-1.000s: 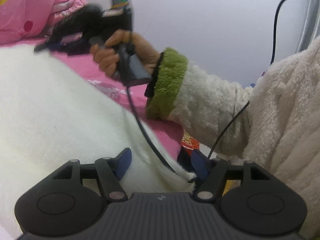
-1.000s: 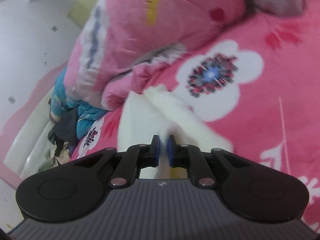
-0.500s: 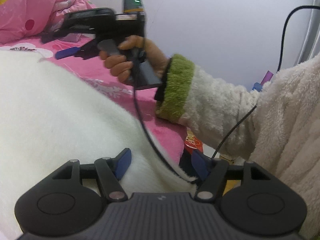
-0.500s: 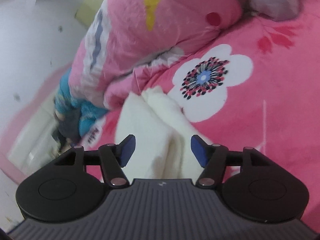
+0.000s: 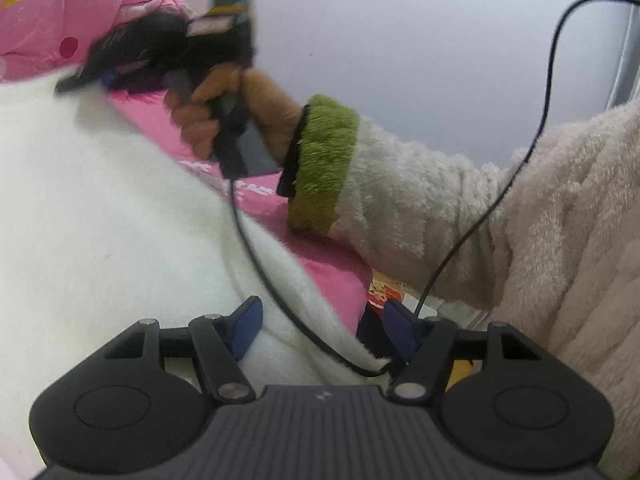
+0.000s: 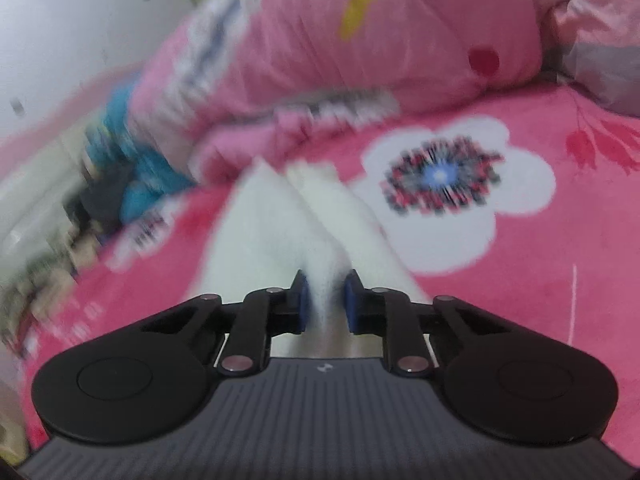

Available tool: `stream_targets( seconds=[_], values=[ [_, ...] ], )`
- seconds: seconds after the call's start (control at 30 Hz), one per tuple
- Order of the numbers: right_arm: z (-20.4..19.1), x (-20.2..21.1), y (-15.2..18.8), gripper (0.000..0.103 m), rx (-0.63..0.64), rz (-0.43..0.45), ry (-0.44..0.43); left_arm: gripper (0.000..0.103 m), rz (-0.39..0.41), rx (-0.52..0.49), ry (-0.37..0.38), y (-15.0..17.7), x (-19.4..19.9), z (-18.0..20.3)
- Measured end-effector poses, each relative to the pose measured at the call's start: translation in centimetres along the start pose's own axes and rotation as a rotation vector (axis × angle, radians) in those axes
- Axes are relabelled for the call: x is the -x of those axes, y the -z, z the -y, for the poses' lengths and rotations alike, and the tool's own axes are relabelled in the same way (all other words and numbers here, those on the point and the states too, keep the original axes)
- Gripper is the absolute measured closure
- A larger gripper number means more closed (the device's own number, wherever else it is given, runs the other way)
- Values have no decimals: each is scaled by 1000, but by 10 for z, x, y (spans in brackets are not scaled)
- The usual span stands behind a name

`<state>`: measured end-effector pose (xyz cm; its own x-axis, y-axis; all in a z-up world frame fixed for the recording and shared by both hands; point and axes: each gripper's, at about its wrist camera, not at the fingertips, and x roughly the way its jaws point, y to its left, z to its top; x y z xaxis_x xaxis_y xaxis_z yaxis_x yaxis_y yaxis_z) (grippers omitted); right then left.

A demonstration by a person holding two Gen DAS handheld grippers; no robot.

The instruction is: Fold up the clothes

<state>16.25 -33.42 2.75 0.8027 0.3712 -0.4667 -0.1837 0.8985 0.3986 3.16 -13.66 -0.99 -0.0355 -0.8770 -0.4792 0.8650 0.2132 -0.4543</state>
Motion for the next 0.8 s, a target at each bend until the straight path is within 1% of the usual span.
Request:
stream_targets(
  seconds=[0.1,0.2,0.3,0.4,0.57,0.6,0.63,0.67,0.7,0.73,0.8],
  values=[
    [-1,19,-9,88,-24,58,-27,35,-8,-5,4,-2,0,5],
    [17,27,-9,88,-73,74,-15,35,-20,-19,13,-5,-2,10],
    [44,24,0,88,-163,64,-23,35,-35,-27,17,-3,-9,12],
    [62,8,16,88,-210,24,-15,35,-43,-30,15,0,-15,13],
    [82,-4,29,85,-266,-6,-58,35,-55,-25,12,4,-7,9],
    [84,-2,28,82,-285,-20,-68,34,-56,-26,9,2,-4,6],
    [85,3,26,75,-303,-35,-67,34,-58,-28,5,0,-5,5],
    [84,10,24,70,-316,-48,-56,33,-58,-30,0,-3,-3,3],
    [80,23,22,59,-311,-52,-22,31,-59,-33,-4,-4,-4,4],
    [76,42,20,55,-295,-42,6,31,-59,-41,-9,-4,-3,6],
    [66,84,19,55,-262,-16,20,28,-56,-59,-20,-3,-2,10]
  ],
)
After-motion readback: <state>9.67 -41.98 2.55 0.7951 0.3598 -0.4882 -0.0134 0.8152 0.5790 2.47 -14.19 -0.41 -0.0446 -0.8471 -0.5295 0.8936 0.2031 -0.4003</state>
